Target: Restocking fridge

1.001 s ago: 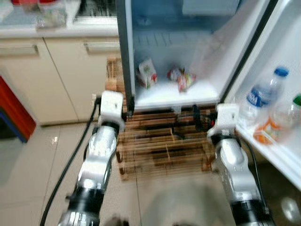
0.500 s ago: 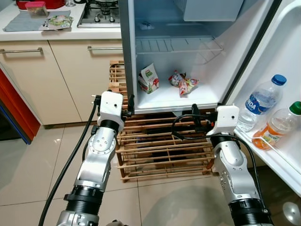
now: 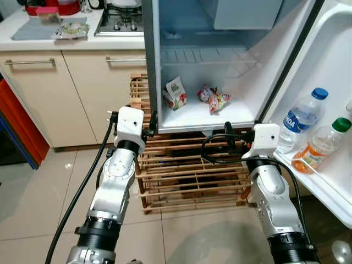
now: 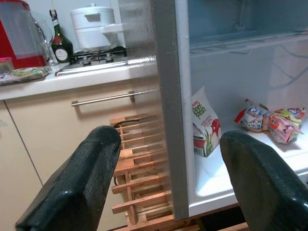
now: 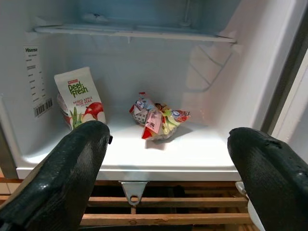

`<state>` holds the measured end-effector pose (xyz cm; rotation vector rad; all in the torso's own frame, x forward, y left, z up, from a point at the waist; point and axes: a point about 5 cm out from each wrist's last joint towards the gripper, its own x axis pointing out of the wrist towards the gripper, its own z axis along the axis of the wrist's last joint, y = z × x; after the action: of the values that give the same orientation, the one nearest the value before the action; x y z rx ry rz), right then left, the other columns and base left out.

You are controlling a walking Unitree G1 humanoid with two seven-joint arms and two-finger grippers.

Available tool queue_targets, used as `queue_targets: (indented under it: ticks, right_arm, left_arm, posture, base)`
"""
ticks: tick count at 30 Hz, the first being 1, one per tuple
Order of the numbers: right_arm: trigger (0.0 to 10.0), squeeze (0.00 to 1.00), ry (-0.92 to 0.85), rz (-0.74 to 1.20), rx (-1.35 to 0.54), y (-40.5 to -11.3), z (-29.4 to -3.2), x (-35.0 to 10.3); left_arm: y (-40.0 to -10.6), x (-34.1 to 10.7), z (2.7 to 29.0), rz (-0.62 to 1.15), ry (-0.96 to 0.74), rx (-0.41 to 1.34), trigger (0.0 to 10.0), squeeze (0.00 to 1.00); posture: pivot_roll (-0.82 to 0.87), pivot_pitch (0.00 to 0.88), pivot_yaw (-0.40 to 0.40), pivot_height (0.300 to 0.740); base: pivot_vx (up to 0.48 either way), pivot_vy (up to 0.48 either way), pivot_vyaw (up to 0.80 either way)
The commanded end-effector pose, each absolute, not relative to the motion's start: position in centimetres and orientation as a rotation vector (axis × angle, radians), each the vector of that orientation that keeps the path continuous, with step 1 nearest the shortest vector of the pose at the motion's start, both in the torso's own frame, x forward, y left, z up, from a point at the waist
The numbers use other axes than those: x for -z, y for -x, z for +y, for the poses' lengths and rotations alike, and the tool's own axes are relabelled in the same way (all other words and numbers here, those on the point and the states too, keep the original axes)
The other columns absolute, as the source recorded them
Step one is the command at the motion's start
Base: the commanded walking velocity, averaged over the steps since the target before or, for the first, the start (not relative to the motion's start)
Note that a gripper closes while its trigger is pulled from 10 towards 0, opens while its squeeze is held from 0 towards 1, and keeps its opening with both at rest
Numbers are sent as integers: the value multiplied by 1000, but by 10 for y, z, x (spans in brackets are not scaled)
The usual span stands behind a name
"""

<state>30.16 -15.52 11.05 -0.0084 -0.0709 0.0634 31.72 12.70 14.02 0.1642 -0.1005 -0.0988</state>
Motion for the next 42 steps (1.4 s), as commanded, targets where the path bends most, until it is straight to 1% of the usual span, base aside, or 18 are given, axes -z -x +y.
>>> queue_targets:
  ticks: [1,4,9,19,26,30,32,35,37,38,39,40,42]
  right_arm:
    - [10000,0,0,-63,-52,-301,-157,-108]
    - [10000,0,-14,-29,-9,-302,-160,-103]
    - [10000,0,-15,-30,-1,-302,-160,-104]
    - [10000,0,-13,-35,-1,-304,-160,-105]
    - [10000,0,-10,-27,-12,-304,-159,-104]
    - [10000,0,-8,-1,-59,-302,-155,-99]
    - [10000,0,18,87,-142,-294,-153,-81]
    - [10000,0,47,238,-157,-281,-163,-50]
    - [10000,0,85,407,-150,-270,-173,-23]
    - [10000,0,87,513,-147,-260,-180,-6]
    - [10000,0,85,579,-145,-254,-183,4]
    - [10000,0,80,706,-128,-239,-192,23]
    - [10000,0,71,889,-21,-209,-216,49]
  left_arm:
    - [-318,-145,126,-118,-169,103,10000,0]
    - [-320,-147,122,-128,-186,123,10000,0]
    - [-321,-147,121,-125,-181,125,10000,0]
    - [-321,-147,121,-129,-163,129,10000,0]
    - [-322,-147,120,-129,-154,128,10000,0]
    - [-322,-148,120,-134,-145,126,10000,0]
    - [-322,-147,120,-135,-141,125,10000,0]
    - [-322,-146,121,-127,-141,123,10000,0]
    - [-324,-144,123,-111,-136,112,10000,0]
    - [-324,-143,124,-104,-129,109,10000,0]
    - [-325,-143,125,-101,-125,107,10000,0]
    - [-325,-143,126,-100,-124,107,10000,0]
    - [-326,-143,126,-100,-128,107,10000,0]
  posture:
    - [-64,0,-20,740]
    - [-72,0,-12,740]
    - [-72,0,-12,740]
    - [-76,0,-14,740]
    - [-76,0,-14,740]
    - [-75,0,-15,740]
    - [-73,0,-18,740]
    - [-73,0,-18,740]
    - [-72,0,-18,740]
    - [-71,0,-18,740]
    - [-71,0,-18,740]
    - [-71,0,-18,740]
    - [-74,0,-15,740]
  base:
    - [0,0,0]
    - [0,-290,0]
    - [0,-434,0]
    - [0,0,0]
    - [-226,-347,0]
    - [0,0,0]
    - [0,0,0]
    - [0,0,0]
    - [0,0,0]
    - [0,0,0]
    - [0,0,0]
    - [0,0,0]
    - [0,0,0]
